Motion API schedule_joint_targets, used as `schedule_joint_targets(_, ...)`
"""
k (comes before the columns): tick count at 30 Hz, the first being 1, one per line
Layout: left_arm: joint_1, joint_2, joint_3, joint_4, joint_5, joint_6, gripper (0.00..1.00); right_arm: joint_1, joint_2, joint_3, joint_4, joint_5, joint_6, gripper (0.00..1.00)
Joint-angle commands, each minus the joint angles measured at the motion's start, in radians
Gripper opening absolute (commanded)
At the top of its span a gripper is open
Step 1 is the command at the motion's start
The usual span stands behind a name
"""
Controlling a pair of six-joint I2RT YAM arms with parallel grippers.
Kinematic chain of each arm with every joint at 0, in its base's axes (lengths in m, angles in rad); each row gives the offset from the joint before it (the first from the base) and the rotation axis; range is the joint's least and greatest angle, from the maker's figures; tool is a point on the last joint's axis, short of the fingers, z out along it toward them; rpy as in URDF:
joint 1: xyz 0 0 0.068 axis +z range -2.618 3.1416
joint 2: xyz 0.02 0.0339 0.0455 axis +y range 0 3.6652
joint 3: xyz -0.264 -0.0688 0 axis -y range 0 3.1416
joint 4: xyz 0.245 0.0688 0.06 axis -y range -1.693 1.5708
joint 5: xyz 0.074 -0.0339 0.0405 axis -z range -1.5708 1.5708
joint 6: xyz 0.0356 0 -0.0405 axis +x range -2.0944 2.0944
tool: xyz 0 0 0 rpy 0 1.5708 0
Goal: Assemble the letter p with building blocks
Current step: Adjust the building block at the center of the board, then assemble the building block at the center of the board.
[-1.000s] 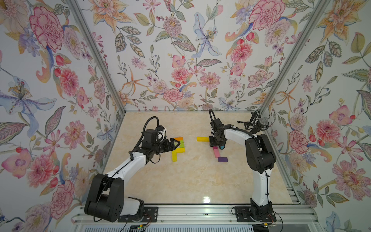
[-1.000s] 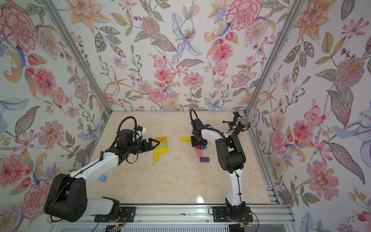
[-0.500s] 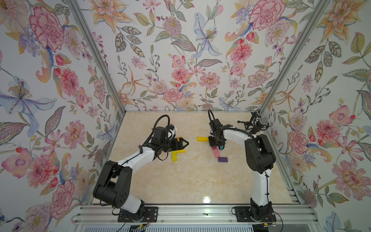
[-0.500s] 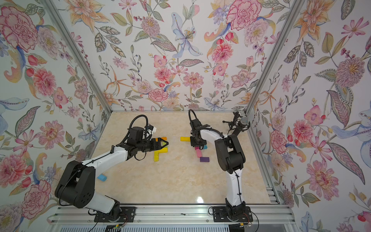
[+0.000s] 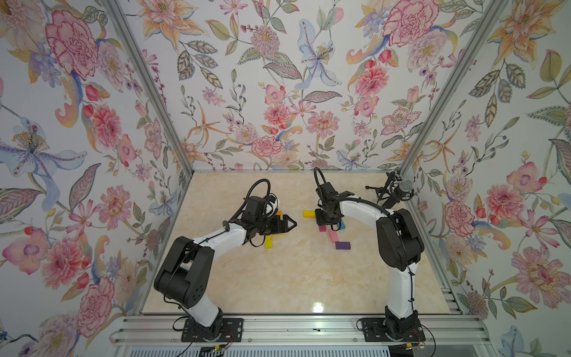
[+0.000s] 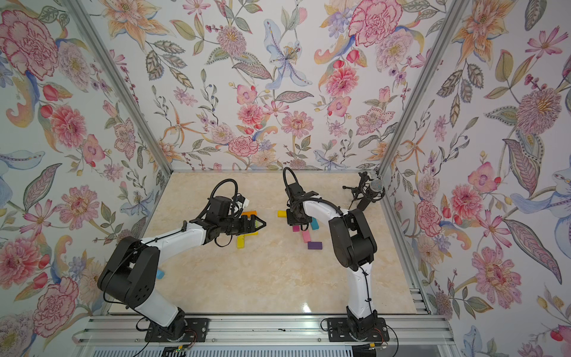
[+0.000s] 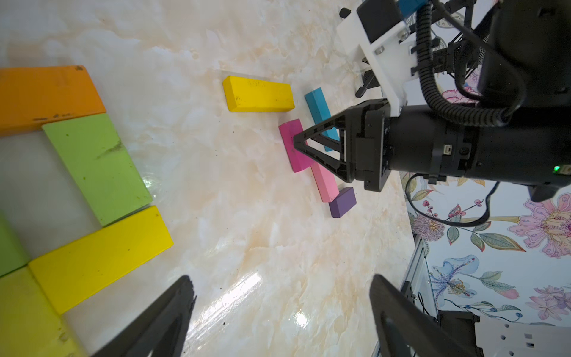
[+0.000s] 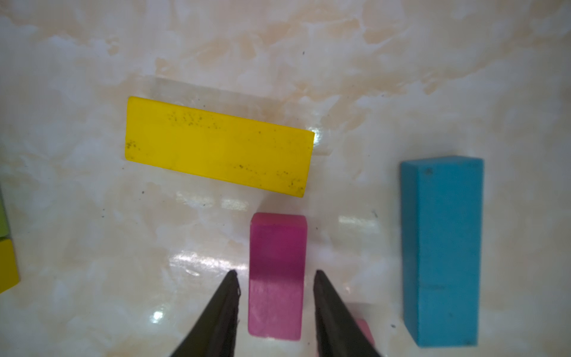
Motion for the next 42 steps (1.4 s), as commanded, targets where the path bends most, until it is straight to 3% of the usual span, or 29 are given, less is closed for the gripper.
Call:
schedule_joint_targets(1, -0.02, 0.014, 0.039, 0.038, -0.018, -0.024, 0.9, 0.007, -0.01, 0.019, -0.021, -0.016, 0.038, 0.61)
schedule_joint_targets(4, -0.035, 0.022, 0.06, 0.031, -0.036, -0.027, 0.89, 0.004, -0.048, -0.002, 0.002, 0.002, 0.035, 0.67)
schedule_joint_targets(7, -0.059, 0.043, 0.08, 0.045, -0.057, -0.044, 0.85, -0.021, -0.117, -0.05, 0.039, 0.015, 0.039, 0.66)
schedule_joint_targets(9, -0.082, 0.064, 0.104, 0.043, -0.088, -0.048, 0.78, -0.054, -0.15, -0.079, 0.052, 0.003, 0.04, 0.63)
schedule_joint_targets(11, -0.107, 0.088, 0.128, 0.042, -0.123, -0.053, 0.64, -0.081, -0.167, -0.104, 0.063, -0.015, 0.027, 0.54)
schedule_joint_targets(14, -0.151, 0.15, 0.186, 0.038, -0.15, -0.064, 0.43, -0.118, -0.176, -0.134, 0.08, -0.052, 0.013, 0.25)
schedule_joint_targets(18, -0.205, 0.247, 0.271, 0.029, -0.219, -0.094, 0.13, -0.145, -0.168, -0.169, 0.115, -0.09, -0.003, 0.1)
schedule_joint_targets(21, -0.225, 0.319, 0.335, 0.009, -0.258, -0.109, 0.0, -0.153, -0.147, -0.18, 0.144, -0.126, -0.013, 0.0)
schedule_joint_targets(29, -0.252, 0.398, 0.425, -0.067, -0.362, -0.099, 0.0, -0.15, -0.115, -0.19, 0.182, -0.183, -0.031, 0.0)
schedule_joint_targets(42, -0.256, 0.473, 0.455, -0.072, -0.33, -0.101, 0.0, -0.12, -0.062, -0.213, 0.203, -0.215, -0.027, 0.0)
